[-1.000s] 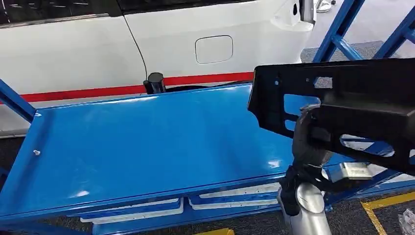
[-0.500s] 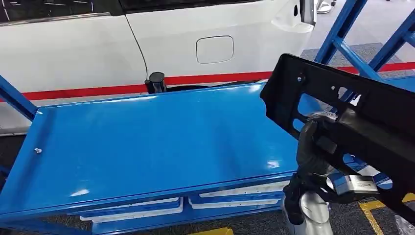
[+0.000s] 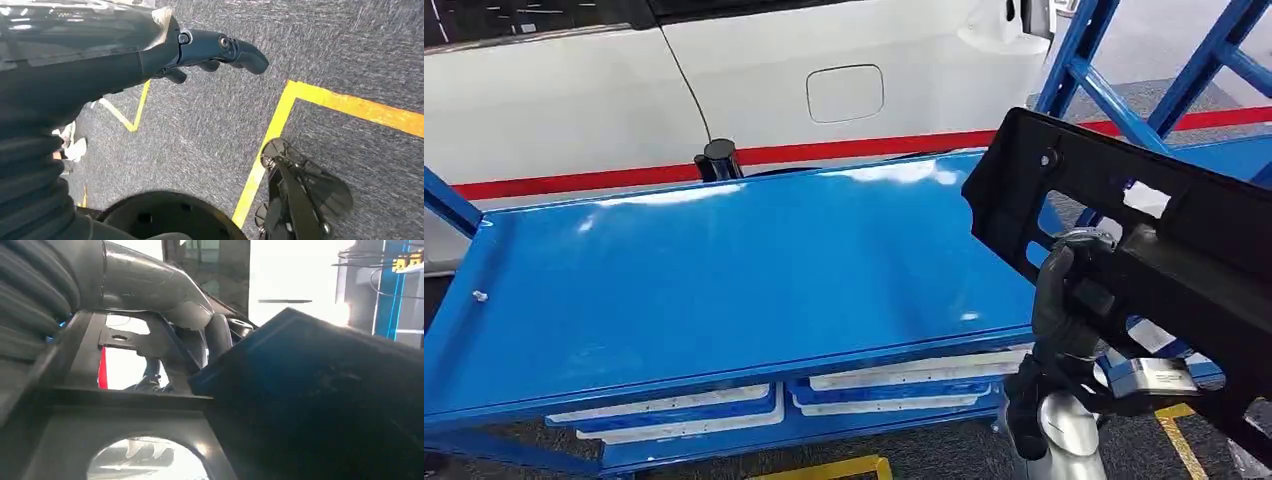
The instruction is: Take the parts from the cabinet and place them on the table.
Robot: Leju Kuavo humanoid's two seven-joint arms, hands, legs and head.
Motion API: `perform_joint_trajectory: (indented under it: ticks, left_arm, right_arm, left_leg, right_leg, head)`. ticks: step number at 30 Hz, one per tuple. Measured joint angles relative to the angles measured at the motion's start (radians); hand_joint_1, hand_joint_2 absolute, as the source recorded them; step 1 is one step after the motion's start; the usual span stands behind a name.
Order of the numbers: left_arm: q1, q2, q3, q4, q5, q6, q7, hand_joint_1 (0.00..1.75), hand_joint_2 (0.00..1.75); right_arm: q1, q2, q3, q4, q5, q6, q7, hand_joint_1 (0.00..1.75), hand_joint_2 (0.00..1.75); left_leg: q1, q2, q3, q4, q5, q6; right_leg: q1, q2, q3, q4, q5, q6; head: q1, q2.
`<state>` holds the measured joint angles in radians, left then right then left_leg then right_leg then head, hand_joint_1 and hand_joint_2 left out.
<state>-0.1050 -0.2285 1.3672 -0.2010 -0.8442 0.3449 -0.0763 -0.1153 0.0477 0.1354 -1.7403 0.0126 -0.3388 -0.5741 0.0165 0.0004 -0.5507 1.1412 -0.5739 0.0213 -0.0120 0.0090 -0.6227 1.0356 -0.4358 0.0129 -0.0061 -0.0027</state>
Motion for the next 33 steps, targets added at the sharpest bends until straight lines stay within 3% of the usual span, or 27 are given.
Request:
perform_joint_trajectory:
  ticks: [1, 2, 3, 5, 6, 7, 8, 9, 10, 11, 12, 13, 14, 16, 17, 18, 21, 22, 23, 24, 26, 27, 28, 29, 31, 32, 33]
  left_arm:
    - [-0.001, 0.000, 0.000, 0.000, 0.000, 0.000, -0.002, 0.00, 1.75]
    - [-0.003, 0.005, 0.000, 0.000, 0.001, -0.001, -0.004, 0.00, 1.75]
    - [-0.003, 0.002, 0.000, 0.000, 0.005, -0.002, -0.007, 0.00, 1.75]
    - [-0.003, 0.002, 0.001, 0.000, 0.008, 0.001, -0.012, 0.00, 1.75]
    - [-0.002, 0.001, 0.002, 0.000, 0.009, 0.006, -0.014, 0.00, 1.75]
    - [-0.002, -0.002, 0.005, 0.000, 0.009, 0.010, -0.014, 0.00, 1.75]
    - [-0.002, -0.003, 0.006, 0.000, 0.009, 0.013, -0.014, 0.00, 1.75]
    - [-0.003, -0.005, 0.006, 0.000, 0.009, 0.014, -0.013, 0.00, 1.75]
    - [-0.003, -0.009, 0.007, 0.000, 0.009, 0.014, -0.013, 0.00, 1.75]
    - [-0.003, -0.010, 0.007, 0.001, 0.009, 0.014, -0.013, 0.00, 1.75]
    - [-0.003, -0.011, 0.008, 0.001, 0.009, 0.011, -0.012, 0.00, 1.75]
    - [-0.003, -0.011, 0.008, 0.001, 0.009, 0.008, -0.011, 0.00, 1.75]
    - [-0.003, -0.011, 0.008, 0.001, 0.008, 0.000, -0.008, 0.00, 1.75]
    - [-0.003, -0.011, 0.008, 0.001, 0.006, -0.005, -0.005, 0.00, 1.75]
    - [-0.004, -0.011, 0.008, 0.001, 0.006, -0.011, -0.003, 0.00, 1.75]
    - [-0.006, -0.011, 0.008, 0.001, 0.005, -0.015, -0.003, 0.00, 1.75]
    - [-0.005, -0.010, 0.008, 0.000, 0.004, -0.026, -0.012, 0.00, 1.75]
    - [-0.004, -0.009, 0.008, 0.000, 0.002, -0.033, -0.015, 0.00, 1.75]
    - [-0.003, -0.008, 0.007, 0.000, -0.001, -0.034, -0.018, 0.00, 1.75]
    - [-0.003, -0.008, 0.006, 0.000, -0.005, -0.041, -0.019, 0.00, 1.75]
    - [-0.002, -0.005, 0.003, 0.000, -0.013, -0.047, -0.019, 0.00, 1.75]
    - [-0.001, -0.004, 0.002, 0.000, -0.014, -0.051, -0.019, 0.00, 1.75]
    - [-0.001, -0.003, -0.002, 0.000, -0.017, -0.051, -0.018, 0.00, 1.75]
    - [-0.001, -0.002, -0.004, 0.000, -0.019, -0.051, -0.016, 0.00, 1.75]
    - [-0.003, -0.001, -0.005, 0.000, -0.023, -0.051, -0.016, 0.00, 1.75]
    - [-0.004, -0.001, -0.006, 0.000, -0.023, -0.052, -0.015, 0.00, 1.75]
    - [-0.006, -0.001, -0.008, 0.000, -0.025, -0.054, -0.014, 0.00, 1.75]
  right_arm:
    - [0.000, 0.000, 0.000, 0.000, 0.000, 0.000, -0.002, 1.75, 1.75]
    - [0.001, 0.000, -0.001, 0.000, -0.002, 0.000, -0.003, 1.75, 1.75]
    - [0.000, -0.001, -0.002, 0.000, -0.003, 0.000, -0.005, 1.75, 1.75]
    - [0.002, 0.000, -0.001, 0.000, -0.004, 0.000, -0.008, 1.75, 1.75]
    - [0.002, -0.001, -0.002, -0.001, -0.006, 0.000, -0.010, 1.75, 1.75]
    - [0.002, -0.004, -0.005, -0.002, -0.006, 0.000, -0.010, 1.75, 1.75]
    - [0.002, -0.006, -0.006, -0.003, -0.009, 0.000, -0.010, 1.75, 1.75]
    - [0.000, -0.006, -0.006, -0.003, -0.010, 0.000, -0.010, 1.75, 1.75]
    - [0.000, -0.006, -0.006, -0.003, -0.010, 0.000, -0.010, 1.75, 1.75]
    - [0.000, -0.008, -0.007, -0.003, -0.010, 0.000, -0.010, 1.75, 1.75]
    - [0.000, -0.008, -0.008, -0.003, -0.009, -0.001, -0.010, 1.75, 1.75]
    - [0.000, -0.009, -0.008, -0.003, -0.009, -0.002, -0.009, 1.75, 1.75]
    - [0.000, -0.009, -0.008, -0.003, -0.008, -0.003, -0.007, 1.75, 1.75]
    - [0.001, -0.010, -0.008, -0.003, -0.006, -0.007, -0.005, 1.75, 1.75]
    - [0.001, -0.010, -0.008, -0.007, -0.005, -0.008, -0.004, 1.75, 1.75]
    - [0.002, -0.010, -0.008, -0.011, -0.005, -0.008, -0.003, 1.75, 1.75]
    - [0.013, -0.013, -0.011, -0.017, -0.005, -0.012, -0.003, 1.75, 1.75]
    - [0.021, -0.014, -0.011, -0.019, -0.005, -0.015, -0.003, 1.75, 1.75]
    - [0.029, -0.014, -0.012, -0.022, -0.004, -0.018, -0.003, 1.75, 1.75]
    - [0.040, -0.014, -0.012, -0.028, -0.005, -0.022, -0.005, 1.75, 1.75]
    - [0.059, -0.014, -0.015, -0.037, -0.008, -0.024, -0.010, 1.75, 1.75]
    - [0.066, -0.014, -0.016, -0.037, -0.009, -0.024, -0.010, 1.75, 1.75]
    - [0.074, -0.014, -0.017, -0.037, -0.010, -0.023, -0.011, 1.75, 1.75]
    - [0.080, -0.015, -0.018, -0.039, -0.012, -0.020, -0.012, 1.75, 1.75]
    - [0.083, -0.015, -0.019, -0.042, -0.012, -0.019, -0.013, 1.75, 1.75]
    - [0.083, -0.015, -0.019, -0.045, -0.013, -0.018, -0.014, 1.75, 1.75]
    - [0.083, -0.015, -0.020, -0.049, -0.015, -0.016, -0.014, 1.75, 1.75]
  left_leg:
    - [-0.005, -0.004, 0.056, -0.090, 0.023, 0.015]
    - [-0.012, -0.002, 0.077, -0.126, 0.009, 0.018]
    - [-0.016, -0.002, 0.071, -0.123, 0.031, 0.013]
    - [-0.027, -0.003, 0.063, -0.128, 0.033, 0.015]
    - [-0.028, -0.003, 0.058, -0.138, 0.047, 0.021]
    - [-0.015, 0.003, 0.049, -0.150, 0.066, 0.026]
    - [-0.018, 0.005, 0.038, -0.152, 0.077, 0.030]
    - [-0.017, 0.008, 0.025, -0.152, 0.088, 0.038]
    - [-0.017, 0.010, 0.012, -0.152, 0.097, 0.038]
    - [-0.017, 0.011, -0.001, -0.151, 0.106, 0.038]
    - [-0.017, 0.012, -0.014, -0.151, 0.116, 0.036]
    - [-0.016, 0.014, -0.023, -0.150, 0.126, 0.034]
    - [-0.014, 0.014, -0.036, -0.149, 0.135, 0.030]
    - [-0.012, 0.015, -0.056, -0.141, 0.149, 0.021]
    - [-0.014, 0.015, -0.064, -0.133, 0.152, 0.015]
    - [-0.019, 0.014, -0.074, -0.127, 0.156, 0.010]
    - [-0.018, 0.013, -0.076, -0.127, 0.177, -0.004]
    - [-0.015, 0.012, -0.079, -0.125, 0.177, -0.009]
    - [-0.011, 0.008, -0.090, -0.104, 0.138, -0.015]
    - [-0.010, 0.007, -0.109, -0.047, 0.074, -0.020]
    - [-0.008, 0.005, -0.153, 0.100, -0.023, -0.027]
    - [-0.006, 0.004, -0.165, 0.160, -0.040, -0.030]
    - [-0.005, 0.002, -0.157, 0.177, -0.029, -0.030]
    - [-0.004, 0.002, -0.126, 0.147, 0.002, -0.029]
    - [-0.002, 0.002, -0.021, 0.004, 0.059, -0.027]
    - [-0.002, -0.001, 0.038, -0.078, 0.063, -0.024]
    - [-0.007, -0.005, 0.070, -0.132, 0.051, -0.021]
  right_leg:
    - [-0.002, 0.001, 0.000, 0.000, 0.003, 0.003]
    - [0.002, 0.000, -0.002, 0.000, 0.009, 0.008]
    - [0.000, -0.001, -0.002, -0.002, 0.014, 0.015]
    - [-0.009, -0.004, -0.005, -0.005, 0.027, 0.033]
    - [-0.005, -0.004, -0.006, -0.010, 0.036, 0.044]
    - [0.000, -0.008, -0.016, 0.004, 0.031, 0.043]
    - [0.000, -0.008, -0.037, 0.031, -0.008, 0.038]
    - [0.000, -0.008, -0.055, 0.090, -0.061, 0.028]
    - [0.000, -0.008, -0.074, 0.164, -0.110, 0.023]
    - [-0.001, -0.008, -0.089, 0.232, -0.143, 0.023]
    - [-0.002, -0.008, -0.093, 0.278, -0.156, 0.031]
    - [-0.005, -0.008, -0.078, 0.285, -0.145, 0.044]
    - [-0.009, -0.009, -0.042, 0.249, -0.120, 0.059]
    - [-0.016, -0.010, 0.075, 0.088, -0.073, 0.082]
    - [-0.018, -0.009, 0.129, 0.005, -0.090, 0.078]
    - [-0.006, -0.007, 0.162, -0.044, -0.105, 0.068]
    - [-0.005, -0.007, 0.138, -0.037, -0.098, 0.048]
    - [-0.019, -0.009, 0.132, -0.043, -0.090, 0.034]
    - [-0.017, -0.011, 0.129, -0.042, -0.082, 0.022]
    - [-0.017, -0.011, 0.117, -0.042, -0.072, 0.007]
    - [-0.015, -0.013, 0.101, -0.040, -0.055, -0.002]
    - [-0.014, -0.013, 0.089, -0.040, -0.046, -0.001]
    - [-0.013, -0.013, 0.078, -0.039, -0.036, 0.001]
    - [-0.014, -0.013, 0.067, -0.038, -0.029, 0.005]
    - [-0.017, -0.012, 0.052, -0.034, -0.018, 0.014]
    - [-0.017, -0.011, 0.049, -0.030, -0.014, 0.021]
    - [-0.009, -0.011, 0.040, -0.025, -0.010, 0.028]
  head:
    - [0.000, 0.000]
    - [0.002, 0.000]
    - [0.003, 0.000]
    - [-0.002, 0.000]
    - [-0.001, 0.000]
    - [-0.001, 0.000]
    - [0.001, 0.000]
    - [0.009, 0.000]
    - [0.009, 0.000]
    - [0.009, 0.000]
    - [0.011, 0.000]
    - [0.010, 0.000]
    - [0.011, 0.000]
    - [0.012, 0.000]
    - [0.012, 0.000]
    - [0.013, 0.000]
    - [0.010, 0.000]
    - [0.010, 0.000]
    - [0.010, 0.000]
    - [0.005, 0.000]
    - [0.003, 0.000]
    - [0.002, 0.000]
    - [0.003, 0.000]
    - [0.002, 0.000]
    - [0.002, 0.000]
    - [0.002, 0.000]
    - [0.000, 0.000]
